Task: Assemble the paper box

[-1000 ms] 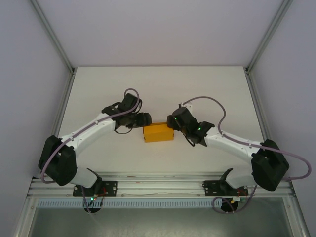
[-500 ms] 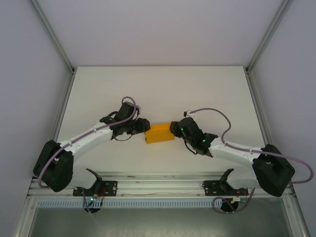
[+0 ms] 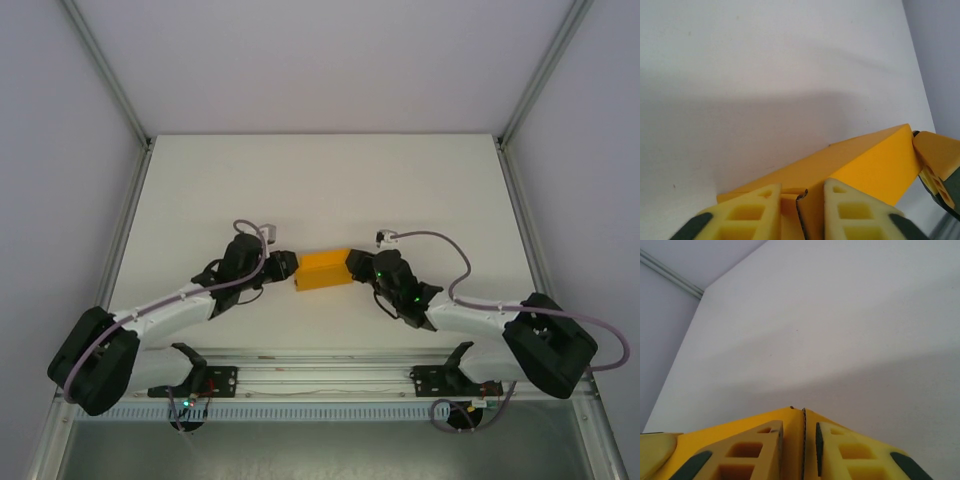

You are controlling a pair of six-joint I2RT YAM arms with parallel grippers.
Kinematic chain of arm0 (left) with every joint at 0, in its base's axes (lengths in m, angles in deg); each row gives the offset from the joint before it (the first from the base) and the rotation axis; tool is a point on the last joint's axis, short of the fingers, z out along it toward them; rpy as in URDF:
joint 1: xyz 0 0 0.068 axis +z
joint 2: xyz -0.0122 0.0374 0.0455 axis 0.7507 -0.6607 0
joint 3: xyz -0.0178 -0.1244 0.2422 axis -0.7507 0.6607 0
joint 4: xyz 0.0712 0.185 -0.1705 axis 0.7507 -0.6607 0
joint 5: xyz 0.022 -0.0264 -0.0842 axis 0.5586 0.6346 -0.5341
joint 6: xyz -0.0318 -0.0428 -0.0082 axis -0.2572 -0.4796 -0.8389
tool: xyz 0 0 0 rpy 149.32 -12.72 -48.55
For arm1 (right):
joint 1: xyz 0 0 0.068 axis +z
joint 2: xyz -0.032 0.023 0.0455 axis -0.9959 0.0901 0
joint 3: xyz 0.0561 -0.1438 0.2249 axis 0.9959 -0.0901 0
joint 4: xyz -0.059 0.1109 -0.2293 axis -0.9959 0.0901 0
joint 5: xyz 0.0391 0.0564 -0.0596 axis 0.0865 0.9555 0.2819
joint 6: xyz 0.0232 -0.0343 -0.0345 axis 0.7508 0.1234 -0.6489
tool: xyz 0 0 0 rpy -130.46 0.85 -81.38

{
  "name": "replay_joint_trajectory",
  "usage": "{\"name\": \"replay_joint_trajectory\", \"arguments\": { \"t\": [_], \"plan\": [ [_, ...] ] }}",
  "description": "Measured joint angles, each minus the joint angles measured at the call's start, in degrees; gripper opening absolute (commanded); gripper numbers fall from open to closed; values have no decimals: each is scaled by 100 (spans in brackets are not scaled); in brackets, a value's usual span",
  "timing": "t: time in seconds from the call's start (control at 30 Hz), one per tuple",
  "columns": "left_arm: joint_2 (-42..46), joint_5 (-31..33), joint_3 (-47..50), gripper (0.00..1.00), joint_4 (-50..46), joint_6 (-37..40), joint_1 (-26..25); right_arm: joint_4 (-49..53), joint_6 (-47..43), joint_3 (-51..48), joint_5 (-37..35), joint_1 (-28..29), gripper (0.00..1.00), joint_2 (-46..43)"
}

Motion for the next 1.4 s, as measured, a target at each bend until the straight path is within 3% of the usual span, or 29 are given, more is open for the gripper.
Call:
{"name": "replay_joint_trajectory", "arguments": {
  "t": [0.13, 0.3, 0.4, 0.5, 0.57, 0.67, 0.7, 0.73, 0.83, 0.87, 0.9, 0.93, 1.03, 1.17, 1.23, 1.4],
  "plan": [
    [114, 238, 466, 2, 807, 188, -114, -302, -319, -79, 0, 0, 20, 83],
    [149, 428, 706, 1, 1322, 446, -151, -466, -616, -105, 20, 0, 16, 122],
    [302, 476, 763, 13, 1327, 538, -179, -382, -702, -101, 59, 0, 21, -2],
    [568, 557, 713, 18, 955, 629, -238, 96, -802, 26, 105, -2, 32, -221],
    [789, 647, 599, 34, 461, 734, -262, 619, -892, 208, 114, -2, 44, -337],
    [1012, 909, 304, 31, -463, 791, -260, 1491, -1084, 595, 37, -15, 59, -400],
    [1034, 1014, 168, 35, -737, 798, -260, 1788, -1165, 769, -24, -17, 61, -400],
    [1038, 1180, -59, 49, -1088, 833, -260, 2103, -1255, 986, -94, -17, 63, -398],
    [979, 1652, -800, 74, -1871, 890, -260, 2708, -1574, 1659, -223, -59, 73, -376],
    [935, 1808, -1049, 96, -2059, 898, -260, 2809, -1692, 1832, -234, -83, 80, -374],
    [890, 1961, -1285, 100, -2205, 901, -260, 2885, -1814, 2020, -236, -116, 89, -372],
    [848, 2090, -1480, 100, -2306, 903, -260, 2942, -1985, 2186, -190, -162, 99, -369],
    [763, 2400, -1825, 100, -2514, 927, -243, 3143, -2712, 2566, 216, -321, 100, -275],
    [649, 2588, -1971, 100, -2763, 940, -9, 3773, -4649, 3027, 1449, -413, 100, 101],
    [608, 2590, -1982, 100, -2835, 933, 212, 4175, -5574, 3268, 1958, -400, 100, 369],
    [555, 2225, -1941, 100, -2872, 957, 507, 4996, -6765, 4325, 2500, -404, 100, 1226]
  ]
}}
